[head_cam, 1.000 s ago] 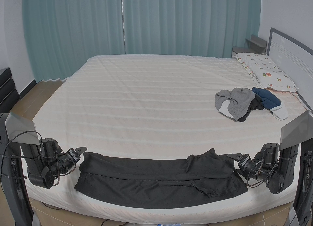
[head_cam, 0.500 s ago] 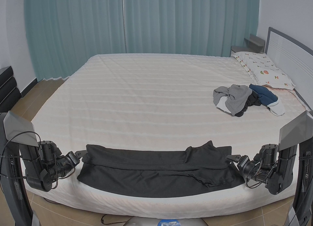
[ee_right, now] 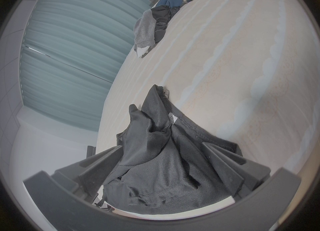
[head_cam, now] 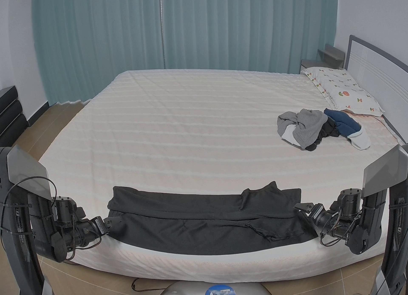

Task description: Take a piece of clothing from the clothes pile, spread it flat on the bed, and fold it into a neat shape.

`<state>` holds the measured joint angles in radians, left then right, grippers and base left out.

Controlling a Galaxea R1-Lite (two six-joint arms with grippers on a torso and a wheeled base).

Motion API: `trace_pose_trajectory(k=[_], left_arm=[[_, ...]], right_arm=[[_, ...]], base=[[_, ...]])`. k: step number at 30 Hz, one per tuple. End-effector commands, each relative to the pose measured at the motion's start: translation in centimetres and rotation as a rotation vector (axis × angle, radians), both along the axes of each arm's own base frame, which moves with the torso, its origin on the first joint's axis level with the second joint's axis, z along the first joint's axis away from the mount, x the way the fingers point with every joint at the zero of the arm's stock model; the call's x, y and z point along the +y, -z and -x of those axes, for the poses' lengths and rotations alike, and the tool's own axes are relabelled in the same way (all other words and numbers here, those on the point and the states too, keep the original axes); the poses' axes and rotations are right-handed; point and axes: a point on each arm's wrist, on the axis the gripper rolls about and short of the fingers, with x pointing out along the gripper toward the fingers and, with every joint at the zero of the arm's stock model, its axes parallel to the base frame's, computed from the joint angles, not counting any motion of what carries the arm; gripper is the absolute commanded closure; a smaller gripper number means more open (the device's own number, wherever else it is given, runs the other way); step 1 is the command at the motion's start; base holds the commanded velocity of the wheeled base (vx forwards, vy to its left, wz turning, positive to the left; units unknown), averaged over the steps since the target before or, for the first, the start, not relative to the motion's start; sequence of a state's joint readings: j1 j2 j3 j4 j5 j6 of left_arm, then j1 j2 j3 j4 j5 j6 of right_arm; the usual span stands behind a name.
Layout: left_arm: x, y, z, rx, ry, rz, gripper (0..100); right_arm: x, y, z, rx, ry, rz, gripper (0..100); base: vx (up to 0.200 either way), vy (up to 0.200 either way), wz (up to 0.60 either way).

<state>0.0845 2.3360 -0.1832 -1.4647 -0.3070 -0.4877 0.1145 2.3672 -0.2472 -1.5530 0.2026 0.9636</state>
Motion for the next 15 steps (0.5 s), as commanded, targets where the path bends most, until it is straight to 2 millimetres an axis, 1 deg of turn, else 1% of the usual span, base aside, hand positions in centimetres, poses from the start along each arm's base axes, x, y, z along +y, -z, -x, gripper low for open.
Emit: trace_pose_trajectory(k=[1,2,7,9,15], left_arm=[[-0.41,0.2,0.2,0.015,0.005,-0.009,0],[-0.39,0.2,0.16,0.014,-0.002,-0.015,100],[-0.29,0.1,-0.01,0.006,-0.019,-0.03,100],[-0.34,0.02,0.2,0.01,-0.038,-0.062,100],[-0.22,0.48,0.92,0.039,-0.009,-0.181,100]], right_arm=[[0.02,-0.05,-0.04,-0.009,-0.001,-0.001,0],[0.02,-0.05,-0.04,-0.009,-0.001,-0.001,0],[0.02,-0.05,-0.04,-0.009,-0.002,-0.002,0],[0.06,-0.01,-0.03,-0.007,-0.002,-0.001,0],[0.06,-0.01,-0.03,-0.007,-0.002,-0.001,0]], base=[[0.0,0.0,0.0],[0.0,0.0,0.0],[0.0,0.0,0.0],[0.0,0.0,0.0],[0.0,0.0,0.0]])
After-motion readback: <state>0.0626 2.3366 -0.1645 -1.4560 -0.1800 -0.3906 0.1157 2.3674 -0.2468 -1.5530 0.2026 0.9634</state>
